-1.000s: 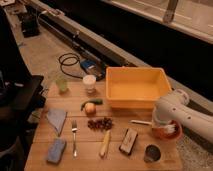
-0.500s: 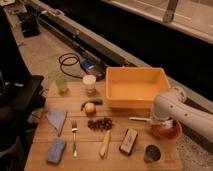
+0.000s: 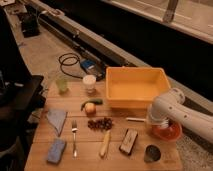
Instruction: Wipe red bowl with brush
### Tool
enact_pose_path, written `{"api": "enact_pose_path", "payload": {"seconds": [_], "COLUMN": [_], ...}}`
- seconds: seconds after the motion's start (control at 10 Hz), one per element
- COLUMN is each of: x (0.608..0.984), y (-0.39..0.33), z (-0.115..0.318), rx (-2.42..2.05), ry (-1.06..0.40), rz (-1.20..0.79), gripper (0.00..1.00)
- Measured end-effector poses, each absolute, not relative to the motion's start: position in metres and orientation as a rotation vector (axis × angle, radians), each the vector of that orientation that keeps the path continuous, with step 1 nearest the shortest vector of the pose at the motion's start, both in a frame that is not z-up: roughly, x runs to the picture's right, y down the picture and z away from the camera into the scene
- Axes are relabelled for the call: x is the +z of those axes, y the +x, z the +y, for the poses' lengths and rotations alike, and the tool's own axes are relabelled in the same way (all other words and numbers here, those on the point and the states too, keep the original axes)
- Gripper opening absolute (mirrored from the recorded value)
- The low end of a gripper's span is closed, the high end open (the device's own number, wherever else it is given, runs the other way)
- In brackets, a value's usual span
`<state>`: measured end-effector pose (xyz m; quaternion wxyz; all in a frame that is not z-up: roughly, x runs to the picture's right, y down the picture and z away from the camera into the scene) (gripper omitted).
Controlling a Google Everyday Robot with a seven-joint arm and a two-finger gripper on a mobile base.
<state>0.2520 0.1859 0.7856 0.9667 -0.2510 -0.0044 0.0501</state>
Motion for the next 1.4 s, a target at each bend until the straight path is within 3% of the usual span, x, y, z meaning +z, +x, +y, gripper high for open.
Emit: {"api": "enact_pose_path", "payload": {"seconds": [0.5, 0.9, 1.4], "x": [0.77, 0.792, 0.795], "y": [0.28, 0.288, 0.261], "z": [0.198, 0.176, 0.178], "rx": [0.145, 0.126, 0.098], "ry": [-0.525, -0.516, -0.509], "rz": [0.069, 0.091, 0.016], "gripper": [0.0, 0.0, 0.0]}}
